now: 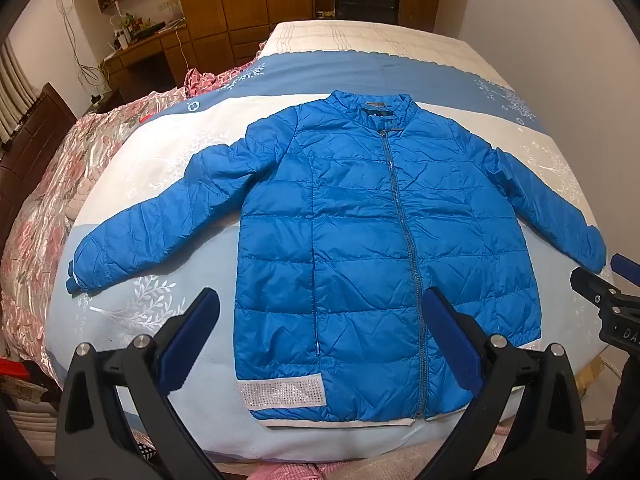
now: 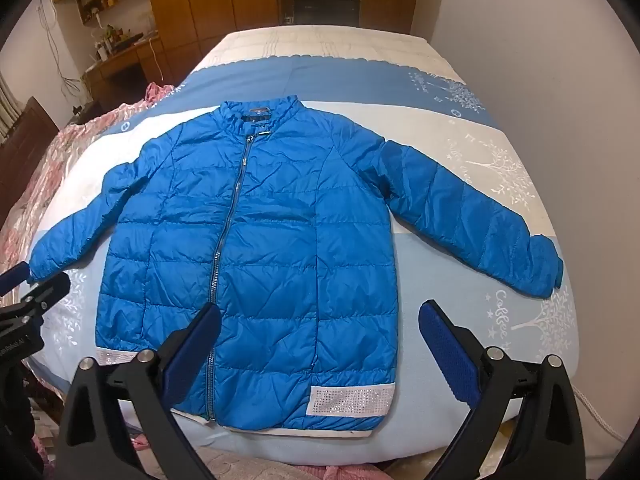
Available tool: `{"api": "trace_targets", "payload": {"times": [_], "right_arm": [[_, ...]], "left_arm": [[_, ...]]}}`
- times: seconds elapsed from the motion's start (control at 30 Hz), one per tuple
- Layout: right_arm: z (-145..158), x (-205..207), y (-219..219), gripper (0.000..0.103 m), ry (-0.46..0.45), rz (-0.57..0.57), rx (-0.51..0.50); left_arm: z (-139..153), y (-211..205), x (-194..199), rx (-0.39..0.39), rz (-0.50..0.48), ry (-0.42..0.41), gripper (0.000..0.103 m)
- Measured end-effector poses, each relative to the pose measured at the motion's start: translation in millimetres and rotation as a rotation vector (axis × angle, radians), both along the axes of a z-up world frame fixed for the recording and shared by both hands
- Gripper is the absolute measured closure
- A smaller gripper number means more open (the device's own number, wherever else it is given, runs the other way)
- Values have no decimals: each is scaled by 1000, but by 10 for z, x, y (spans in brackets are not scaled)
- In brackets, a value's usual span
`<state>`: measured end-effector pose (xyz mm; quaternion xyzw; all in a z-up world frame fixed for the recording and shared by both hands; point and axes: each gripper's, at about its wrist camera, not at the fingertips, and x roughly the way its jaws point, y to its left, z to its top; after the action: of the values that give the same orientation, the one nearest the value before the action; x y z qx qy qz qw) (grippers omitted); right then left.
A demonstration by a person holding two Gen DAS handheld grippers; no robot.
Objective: Fold large clothes
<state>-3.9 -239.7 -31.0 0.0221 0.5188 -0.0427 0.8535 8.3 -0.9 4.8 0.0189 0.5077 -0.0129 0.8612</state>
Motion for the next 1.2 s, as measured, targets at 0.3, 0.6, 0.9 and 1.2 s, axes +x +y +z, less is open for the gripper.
{"api": "trace_targets", "payload": {"times": [0.3,0.6,0.9,1.2], "right_arm": [[1,0,-4,4,3,1,2],[-6,0,1,4,2,1,1],[-17,2,2,4,1,1,3],[-21,1,-66,4,-19,-8,39]], "left_arm": [[-9,15,15,0,1,0,3],[-9,17,20,0,1,0,3],[-8,15,16,0,1,1,3],[-49,21,63,2,-5,1,3]]}}
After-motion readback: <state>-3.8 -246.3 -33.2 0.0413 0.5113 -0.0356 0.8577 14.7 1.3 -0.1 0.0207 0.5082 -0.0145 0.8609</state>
